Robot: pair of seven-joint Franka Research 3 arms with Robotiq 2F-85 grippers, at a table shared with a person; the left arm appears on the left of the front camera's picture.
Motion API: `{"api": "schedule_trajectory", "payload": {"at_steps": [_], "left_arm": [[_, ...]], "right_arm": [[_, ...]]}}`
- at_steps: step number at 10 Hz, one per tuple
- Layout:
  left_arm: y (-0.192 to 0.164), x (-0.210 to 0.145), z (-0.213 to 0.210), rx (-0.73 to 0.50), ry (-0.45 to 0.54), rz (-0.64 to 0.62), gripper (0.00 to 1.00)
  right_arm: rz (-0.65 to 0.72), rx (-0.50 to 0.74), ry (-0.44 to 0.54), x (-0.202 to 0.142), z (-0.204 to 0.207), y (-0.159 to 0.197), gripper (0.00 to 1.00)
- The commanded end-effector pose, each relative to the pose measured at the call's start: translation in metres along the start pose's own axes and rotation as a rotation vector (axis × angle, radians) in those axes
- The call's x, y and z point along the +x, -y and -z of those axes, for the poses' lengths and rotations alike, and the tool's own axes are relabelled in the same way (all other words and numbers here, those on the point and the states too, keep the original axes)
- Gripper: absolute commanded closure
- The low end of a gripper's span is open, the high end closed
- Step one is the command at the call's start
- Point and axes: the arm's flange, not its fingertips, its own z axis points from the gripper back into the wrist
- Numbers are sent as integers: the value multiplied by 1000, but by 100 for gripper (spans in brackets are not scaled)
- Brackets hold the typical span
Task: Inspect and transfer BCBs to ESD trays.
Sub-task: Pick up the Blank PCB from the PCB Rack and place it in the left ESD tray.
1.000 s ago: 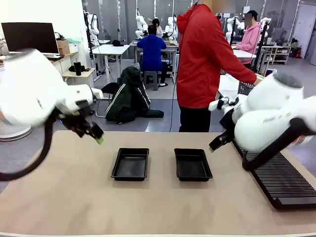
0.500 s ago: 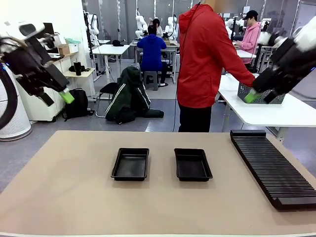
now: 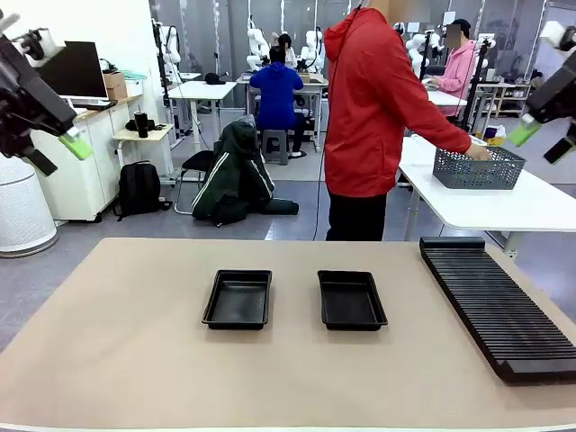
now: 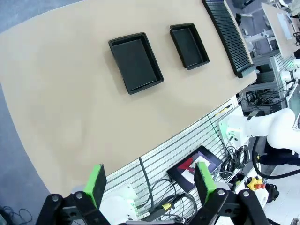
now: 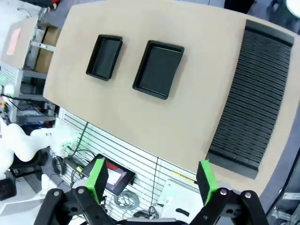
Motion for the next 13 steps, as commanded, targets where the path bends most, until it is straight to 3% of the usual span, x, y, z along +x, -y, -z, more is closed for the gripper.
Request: {"api": "schedule_trajectory", "payload": {"at_steps": [1,4,7,9,13], "left_arm": [[4,-12,-12,-55,30,9,0],[8,-18,-26,-71,62,-4,0],[19,-28,-31,-86,104,8,0],[16,-21,-33,-55,90,2,0],[16,-21,-33,-55,90,2,0]], "right_arm": [[109,112,-14,2,-17,22,0],[164,181,9,-11,-42,57,0],[137,217,79,-22,-87,66,0],[122,190,142,-24,-114,63,0],[157,136,173,-18,-141,77,0]]}}
